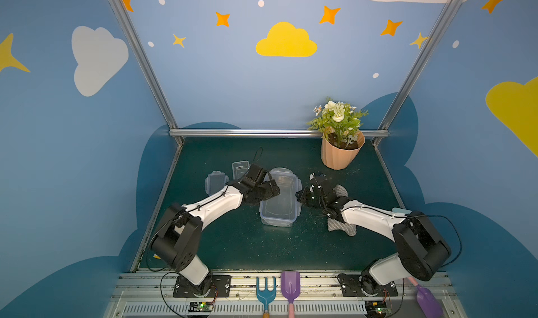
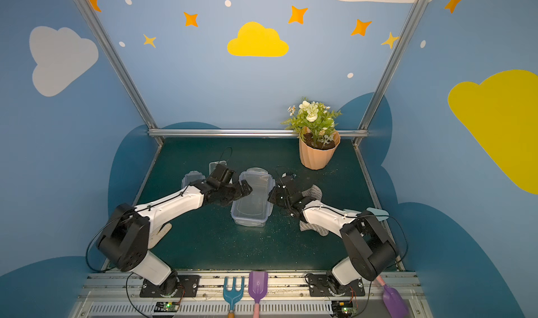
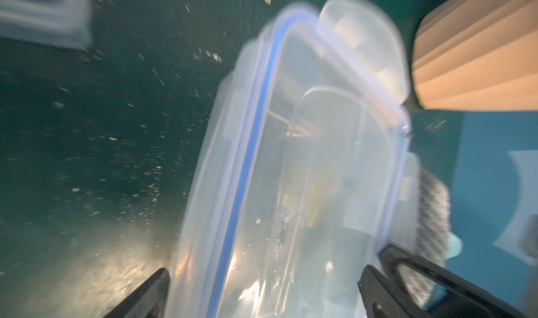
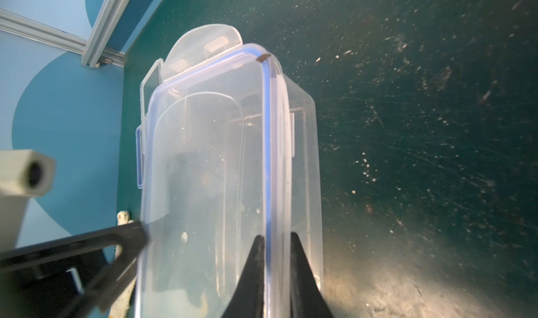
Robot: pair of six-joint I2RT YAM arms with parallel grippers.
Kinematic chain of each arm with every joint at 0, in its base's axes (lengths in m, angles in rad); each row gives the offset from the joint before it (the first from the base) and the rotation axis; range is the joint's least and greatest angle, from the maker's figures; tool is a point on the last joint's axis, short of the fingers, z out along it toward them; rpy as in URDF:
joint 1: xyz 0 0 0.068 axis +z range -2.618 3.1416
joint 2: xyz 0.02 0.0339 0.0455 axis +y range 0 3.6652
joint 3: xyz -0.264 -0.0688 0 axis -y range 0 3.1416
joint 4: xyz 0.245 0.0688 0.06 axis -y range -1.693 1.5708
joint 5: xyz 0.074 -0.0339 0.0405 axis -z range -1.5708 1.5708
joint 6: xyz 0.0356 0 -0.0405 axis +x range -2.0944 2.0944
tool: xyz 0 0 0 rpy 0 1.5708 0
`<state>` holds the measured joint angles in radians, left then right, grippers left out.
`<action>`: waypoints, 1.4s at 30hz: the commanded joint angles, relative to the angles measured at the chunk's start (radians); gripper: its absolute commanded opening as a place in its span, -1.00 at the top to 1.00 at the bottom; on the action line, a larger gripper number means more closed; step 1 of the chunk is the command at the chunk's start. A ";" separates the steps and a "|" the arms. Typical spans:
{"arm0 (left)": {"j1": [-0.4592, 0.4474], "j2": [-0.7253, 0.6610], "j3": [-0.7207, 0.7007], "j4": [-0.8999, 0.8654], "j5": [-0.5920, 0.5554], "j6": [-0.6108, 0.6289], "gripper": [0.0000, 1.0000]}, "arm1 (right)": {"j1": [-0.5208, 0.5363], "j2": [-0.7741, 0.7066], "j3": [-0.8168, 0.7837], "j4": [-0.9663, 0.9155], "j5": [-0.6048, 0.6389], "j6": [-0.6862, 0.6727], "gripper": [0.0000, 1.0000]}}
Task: Wipe the insides of the lunch boxes
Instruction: Open the fastener of the lunch box.
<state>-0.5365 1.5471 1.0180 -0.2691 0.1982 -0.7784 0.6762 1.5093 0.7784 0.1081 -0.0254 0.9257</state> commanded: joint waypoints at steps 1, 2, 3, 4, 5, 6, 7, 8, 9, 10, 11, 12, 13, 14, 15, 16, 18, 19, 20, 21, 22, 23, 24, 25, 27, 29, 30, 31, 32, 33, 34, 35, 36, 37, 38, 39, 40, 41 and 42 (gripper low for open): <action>0.050 -0.099 -0.075 0.095 0.084 -0.009 -1.00 | 0.011 0.020 -0.002 -0.159 -0.038 -0.007 1.00; 0.069 -0.116 -0.115 0.152 0.109 -0.030 -1.00 | 0.011 0.017 0.001 -0.166 -0.035 -0.009 1.00; 0.082 -0.125 -0.148 0.198 0.131 -0.048 -1.00 | 0.011 0.015 0.003 -0.169 -0.036 -0.011 1.00; 0.098 -0.129 -0.183 0.249 0.159 -0.071 -1.00 | 0.010 0.010 0.001 -0.171 -0.033 -0.010 1.00; 0.106 -0.131 -0.217 0.302 0.179 -0.088 -1.00 | 0.011 0.006 0.001 -0.171 -0.033 -0.010 1.00; 0.110 -0.129 -0.249 0.350 0.186 -0.108 -1.00 | 0.011 0.001 0.001 -0.174 -0.033 -0.010 1.00; 0.115 -0.127 -0.289 0.414 0.195 -0.134 -1.00 | 0.011 -0.003 0.000 -0.175 -0.034 -0.008 1.00; 0.117 -0.122 -0.331 0.492 0.208 -0.163 -1.00 | 0.011 -0.010 -0.002 -0.173 -0.038 -0.008 1.00; 0.119 -0.118 -0.366 0.564 0.215 -0.194 -1.00 | 0.011 -0.016 -0.004 -0.173 -0.040 -0.008 1.00; 0.120 -0.109 -0.405 0.645 0.222 -0.226 -1.00 | 0.011 -0.022 -0.005 -0.173 -0.042 -0.007 1.00; 0.120 -0.101 -0.440 0.732 0.225 -0.255 -1.00 | 0.010 -0.028 -0.007 -0.174 -0.044 -0.006 1.00; 0.120 -0.090 -0.463 0.796 0.228 -0.282 -1.00 | 0.011 -0.032 -0.008 -0.173 -0.044 -0.005 1.00; 0.120 -0.078 -0.485 0.867 0.234 -0.308 -1.00 | 0.011 -0.038 -0.009 -0.171 -0.045 -0.007 0.81; 0.121 -0.063 -0.499 0.920 0.241 -0.326 -1.00 | 0.011 -0.042 -0.011 -0.169 -0.045 -0.004 0.62; 0.120 -0.051 -0.506 0.957 0.246 -0.333 -1.00 | 0.010 -0.047 -0.011 -0.168 -0.045 -0.004 0.44; 0.119 -0.037 -0.513 0.989 0.250 -0.342 -1.00 | 0.011 -0.050 -0.011 -0.168 -0.045 -0.004 0.18; 0.117 -0.010 -0.520 1.041 0.257 -0.355 -0.99 | 0.010 -0.056 -0.011 -0.169 -0.042 -0.002 -0.05; 0.118 0.002 -0.525 1.067 0.259 -0.365 -0.99 | 0.011 -0.057 -0.011 -0.167 -0.041 -0.001 -0.06; 0.117 0.016 -0.527 1.091 0.261 -0.374 -0.98 | 0.011 -0.058 -0.013 -0.168 -0.039 0.002 0.03; 0.117 0.025 -0.530 1.110 0.264 -0.382 -0.97 | 0.010 -0.061 -0.013 -0.167 -0.036 0.005 0.26; 0.117 0.037 -0.536 1.139 0.266 -0.390 -0.97 | 0.010 -0.061 -0.014 -0.168 -0.033 0.007 0.59; 0.118 0.047 -0.543 1.169 0.265 -0.399 -0.97 | 0.011 -0.063 -0.014 -0.171 -0.029 0.010 0.84; 0.117 0.053 -0.549 1.194 0.262 -0.407 -0.96 | 0.010 -0.063 -0.014 -0.174 -0.027 0.012 1.00; 0.118 0.066 -0.554 1.214 0.258 -0.414 -0.96 | 0.011 -0.064 -0.014 -0.182 -0.022 0.012 1.00; 0.118 0.091 -0.559 1.258 0.254 -0.428 -0.96 | 0.011 -0.067 -0.013 -0.195 -0.015 0.010 1.00; 0.115 0.128 -0.562 1.330 0.255 -0.455 -0.95 | 0.010 -0.070 -0.014 -0.211 -0.009 0.009 1.00; 0.115 0.147 -0.565 1.370 0.256 -0.472 -0.93 | 0.007 -0.071 -0.016 -0.216 -0.007 0.008 1.00; 0.114 0.172 -0.571 1.423 0.252 -0.493 -0.90 | 0.007 -0.073 -0.016 -0.221 -0.005 0.007 1.00; 0.112 0.193 -0.577 1.477 0.245 -0.519 -0.85 | 0.006 -0.075 -0.018 -0.225 -0.004 0.007 1.00; 0.108 0.214 -0.581 1.527 0.239 -0.538 -0.80 | 0.006 -0.075 -0.018 -0.228 -0.003 0.007 1.00; 0.103 0.236 -0.584 1.574 0.231 -0.557 -0.73 | 0.005 -0.075 -0.020 -0.233 -0.001 0.007 1.00; 0.095 0.253 -0.584 1.612 0.226 -0.570 -0.66 | 0.004 -0.075 -0.022 -0.235 -0.001 0.008 1.00; 0.088 0.267 -0.583 1.640 0.221 -0.578 -0.60 | 0.005 -0.075 -0.023 -0.236 -0.001 0.007 1.00; 0.078 0.278 -0.580 1.661 0.215 -0.586 -0.53 | 0.005 -0.073 -0.024 -0.237 -0.002 0.010 1.00; 0.066 0.283 -0.575 1.663 0.208 -0.589 -0.44 | 0.005 -0.072 -0.024 -0.238 -0.003 0.012 1.00; 0.055 0.283 -0.572 1.663 0.200 -0.587 -0.38 | 0.005 -0.071 -0.024 -0.238 -0.004 0.011 1.00; 0.043 0.282 -0.568 1.660 0.192 -0.582 -0.31 | 0.005 -0.072 -0.024 -0.239 -0.005 0.011 1.00; 0.030 0.279 -0.564 1.648 0.186 -0.578 -0.24 | 0.004 -0.071 -0.024 -0.242 -0.005 0.010 1.00; 0.021 0.273 -0.559 1.633 0.182 -0.572 -0.19 | 0.005 -0.070 -0.023 -0.242 -0.005 0.010 1.00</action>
<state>-0.4606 1.8328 0.4328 1.2709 0.3271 -1.3289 0.6743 1.4239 0.7795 -0.0521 -0.0280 0.9440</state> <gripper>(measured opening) 0.611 0.048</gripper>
